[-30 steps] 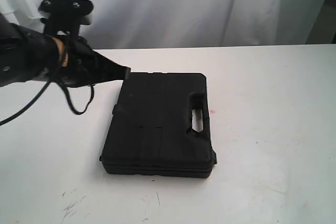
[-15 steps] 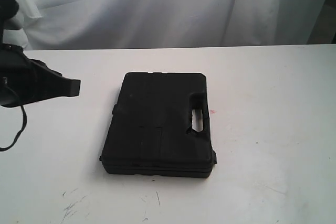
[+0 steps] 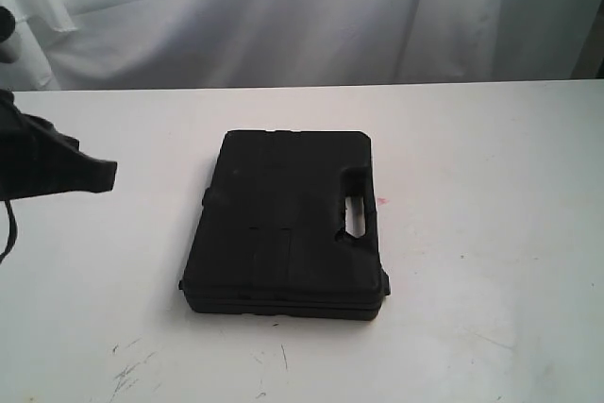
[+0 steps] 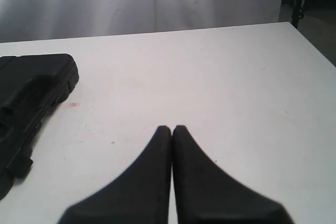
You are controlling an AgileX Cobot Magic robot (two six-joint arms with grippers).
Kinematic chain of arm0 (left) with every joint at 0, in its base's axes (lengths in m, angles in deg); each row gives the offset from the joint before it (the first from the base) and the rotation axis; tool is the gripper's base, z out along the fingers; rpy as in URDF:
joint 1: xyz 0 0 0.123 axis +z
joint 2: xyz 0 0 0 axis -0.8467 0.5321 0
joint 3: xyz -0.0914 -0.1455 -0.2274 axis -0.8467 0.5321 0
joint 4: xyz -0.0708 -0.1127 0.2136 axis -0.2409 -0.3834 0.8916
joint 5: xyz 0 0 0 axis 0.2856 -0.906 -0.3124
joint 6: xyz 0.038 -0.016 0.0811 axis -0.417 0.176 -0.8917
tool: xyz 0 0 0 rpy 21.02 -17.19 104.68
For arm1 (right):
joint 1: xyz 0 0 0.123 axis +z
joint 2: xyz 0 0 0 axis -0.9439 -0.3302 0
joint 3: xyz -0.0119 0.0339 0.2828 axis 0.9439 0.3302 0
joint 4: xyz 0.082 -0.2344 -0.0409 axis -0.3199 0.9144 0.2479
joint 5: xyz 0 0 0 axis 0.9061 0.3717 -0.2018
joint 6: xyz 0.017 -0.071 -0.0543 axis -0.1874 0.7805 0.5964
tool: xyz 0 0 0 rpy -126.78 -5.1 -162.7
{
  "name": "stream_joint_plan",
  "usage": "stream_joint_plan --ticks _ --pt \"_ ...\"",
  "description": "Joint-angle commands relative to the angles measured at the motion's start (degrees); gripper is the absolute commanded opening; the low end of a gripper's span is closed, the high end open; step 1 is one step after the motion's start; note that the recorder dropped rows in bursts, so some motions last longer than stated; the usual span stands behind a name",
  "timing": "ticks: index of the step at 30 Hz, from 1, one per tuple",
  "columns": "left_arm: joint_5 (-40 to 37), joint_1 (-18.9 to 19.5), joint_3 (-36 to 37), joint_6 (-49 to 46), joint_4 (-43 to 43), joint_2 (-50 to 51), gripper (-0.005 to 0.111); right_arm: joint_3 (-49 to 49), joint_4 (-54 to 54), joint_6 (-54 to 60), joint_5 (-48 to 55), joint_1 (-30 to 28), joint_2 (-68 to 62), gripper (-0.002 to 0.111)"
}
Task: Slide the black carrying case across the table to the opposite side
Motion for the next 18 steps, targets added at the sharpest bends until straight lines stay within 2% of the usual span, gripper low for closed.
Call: stream_joint_plan --ticks 1,5,9,18 --pt "-0.59 0.24 4.65 0.32 0.48 -2.10 0.000 0.19 0.57 0.10 -0.10 -0.24 0.38 0.000" --pt "7.30 3.67 12.67 0.61 -1.90 -7.85 0.000 0.19 0.57 0.10 -0.10 -0.24 0.38 0.000" --pt "16.42 10.86 21.27 0.61 -6.10 -16.32 0.000 0.19 0.57 0.10 -0.10 -0.24 0.38 0.000" --pt "18.17 22.99 32.83 0.61 -9.09 -37.73 0.000 0.19 0.57 0.10 -0.10 -0.24 0.38 0.000"
